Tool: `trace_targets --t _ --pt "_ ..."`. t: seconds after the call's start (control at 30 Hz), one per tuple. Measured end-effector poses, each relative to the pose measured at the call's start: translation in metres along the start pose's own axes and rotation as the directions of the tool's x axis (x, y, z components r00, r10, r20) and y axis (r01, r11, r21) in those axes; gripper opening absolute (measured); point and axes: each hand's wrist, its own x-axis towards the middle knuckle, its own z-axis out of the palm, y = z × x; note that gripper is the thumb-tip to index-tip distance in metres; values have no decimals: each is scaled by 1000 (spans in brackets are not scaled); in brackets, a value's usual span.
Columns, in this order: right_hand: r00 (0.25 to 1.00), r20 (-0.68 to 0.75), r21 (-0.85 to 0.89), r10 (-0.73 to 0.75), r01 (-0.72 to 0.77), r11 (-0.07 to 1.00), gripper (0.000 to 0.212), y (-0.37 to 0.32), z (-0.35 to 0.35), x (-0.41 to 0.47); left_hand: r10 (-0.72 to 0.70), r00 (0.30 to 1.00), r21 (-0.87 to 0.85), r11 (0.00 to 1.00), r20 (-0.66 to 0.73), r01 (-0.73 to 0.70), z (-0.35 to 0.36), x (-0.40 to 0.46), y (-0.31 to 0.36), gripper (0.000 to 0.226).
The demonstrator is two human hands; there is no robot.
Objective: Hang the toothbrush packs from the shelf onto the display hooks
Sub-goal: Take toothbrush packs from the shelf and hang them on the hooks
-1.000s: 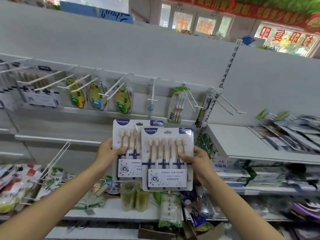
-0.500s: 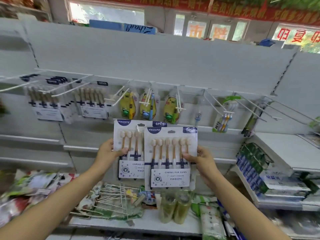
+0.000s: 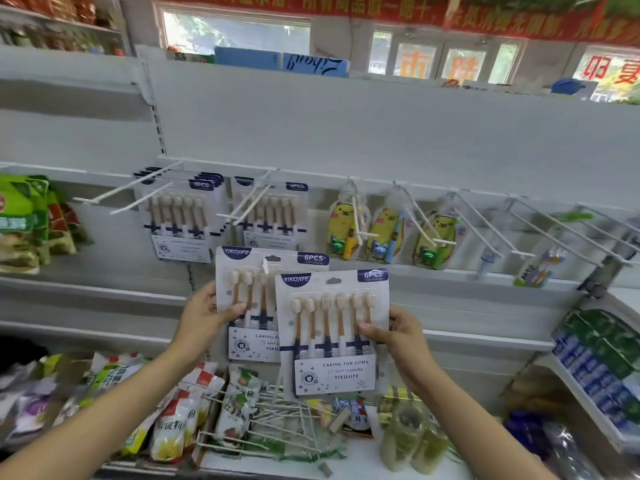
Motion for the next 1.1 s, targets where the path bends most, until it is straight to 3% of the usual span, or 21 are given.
trace_targets --t 0.43,0.83,1.1 --pt "994 102 33 -41 37 999 27 -7 71 27 48 993 -44 998 -103 -53 -109 33 -3 42" --pt "980 199 30 -16 10 999 26 0 108 56 86 984 -20 996 -154 -90 -138 27 -25 44" --pt "984 175 20 -21 18 1000 27 11 148 54 89 981 -26 995 -170 -94 -180 35 -24 43"
